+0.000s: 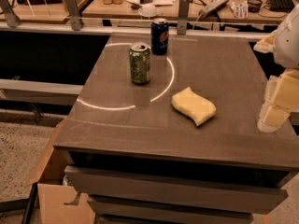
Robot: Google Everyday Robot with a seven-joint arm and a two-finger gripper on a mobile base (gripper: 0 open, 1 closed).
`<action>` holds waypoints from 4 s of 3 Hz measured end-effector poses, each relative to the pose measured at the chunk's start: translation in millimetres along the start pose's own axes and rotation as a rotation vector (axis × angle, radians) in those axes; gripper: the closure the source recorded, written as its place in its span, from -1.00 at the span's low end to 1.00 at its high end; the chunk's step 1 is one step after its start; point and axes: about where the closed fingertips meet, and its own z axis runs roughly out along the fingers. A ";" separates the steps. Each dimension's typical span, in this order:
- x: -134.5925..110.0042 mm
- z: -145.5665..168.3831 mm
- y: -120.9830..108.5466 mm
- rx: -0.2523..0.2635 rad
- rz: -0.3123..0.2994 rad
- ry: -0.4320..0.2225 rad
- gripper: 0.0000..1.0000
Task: Pick sponge
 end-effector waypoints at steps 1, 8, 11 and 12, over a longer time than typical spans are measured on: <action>0.0 0.0 0.0 0.000 0.000 0.000 -1.00; -26.6 151.8 -33.4 -0.045 0.732 0.089 -1.00; -68.2 185.2 -27.2 -0.117 0.665 0.070 -0.51; -73.3 187.1 -27.1 -0.126 0.640 0.067 -0.05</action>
Offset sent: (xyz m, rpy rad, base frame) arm 0.0230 0.0024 -0.0310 -0.1392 0.0943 -0.2993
